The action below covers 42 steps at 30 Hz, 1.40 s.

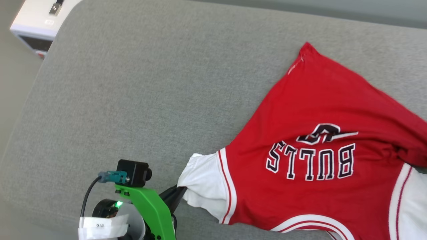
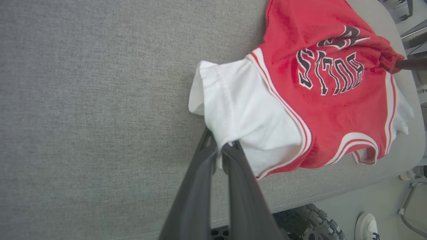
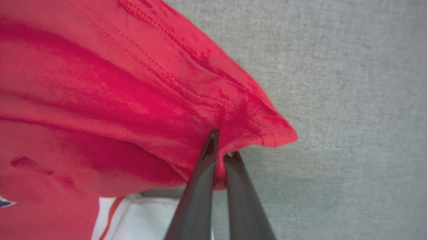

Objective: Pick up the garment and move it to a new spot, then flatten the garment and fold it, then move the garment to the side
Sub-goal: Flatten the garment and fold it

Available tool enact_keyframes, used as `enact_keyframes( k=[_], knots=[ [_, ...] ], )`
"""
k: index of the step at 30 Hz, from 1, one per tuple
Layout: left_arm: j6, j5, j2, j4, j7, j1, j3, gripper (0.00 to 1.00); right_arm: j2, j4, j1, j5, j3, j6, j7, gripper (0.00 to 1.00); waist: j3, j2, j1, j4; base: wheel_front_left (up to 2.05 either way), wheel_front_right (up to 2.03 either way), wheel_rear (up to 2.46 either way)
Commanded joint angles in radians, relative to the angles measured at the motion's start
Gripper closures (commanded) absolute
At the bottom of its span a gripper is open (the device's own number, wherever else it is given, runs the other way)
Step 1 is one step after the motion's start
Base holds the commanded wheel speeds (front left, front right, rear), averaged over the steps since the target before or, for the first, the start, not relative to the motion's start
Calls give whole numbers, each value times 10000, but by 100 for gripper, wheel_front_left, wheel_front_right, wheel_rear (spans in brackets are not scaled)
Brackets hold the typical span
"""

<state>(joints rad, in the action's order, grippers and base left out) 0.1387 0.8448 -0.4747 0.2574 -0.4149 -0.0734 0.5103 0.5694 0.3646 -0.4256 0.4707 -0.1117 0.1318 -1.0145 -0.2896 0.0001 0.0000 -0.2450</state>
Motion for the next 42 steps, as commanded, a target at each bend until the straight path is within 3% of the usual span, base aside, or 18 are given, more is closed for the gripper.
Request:
enact_keyframes(
  k=[1, 16, 26, 27, 28, 29, 42],
  knots=[
    [78, 27, -39, -66, 96, 168, -47, 100, -113, -86, 616, 26, -153, -11, 31, 100, 855, -1, 0, 734, 0, 0, 0],
    [329, -35, 208, -548, 732, 619, -129, 100, -1310, -2614, 4235, -190, -1896, -11, -50, 100, 1721, -1, 0, 1377, 0, 0, 0],
    [228, -81, 523, -999, 1011, 527, 49, 100, -1891, -3009, 4922, -317, -2094, -11, -87, 100, 1782, -1, 0, 1529, 0, 0, 0],
    [214, -83, 531, -1018, 1014, 506, 60, 100, -1875, -3035, 4913, -313, -2057, -11, -87, 95, 1778, -1, 0, 1531, 0, 0, 0],
    [202, -105, 527, -1031, 1020, 475, 73, 100, -1833, -3081, 4883, -300, -2015, -11, -70, 7, 1768, -1, 0, 1530, 0, 0, 0],
    [202, -131, 519, -1035, 1024, 449, 81, 100, -1795, -3125, 4844, -280, -1987, -11, -48, 0, 1759, -1, 0, 1525, 0, 0, 0],
    [253, -636, 487, -398, 1036, -94, 283, 100, -783, -5391, 3010, 636, -671, -11, -1277, 0, 821, -1, 0, 833, 0, 0, 0]
  ],
)
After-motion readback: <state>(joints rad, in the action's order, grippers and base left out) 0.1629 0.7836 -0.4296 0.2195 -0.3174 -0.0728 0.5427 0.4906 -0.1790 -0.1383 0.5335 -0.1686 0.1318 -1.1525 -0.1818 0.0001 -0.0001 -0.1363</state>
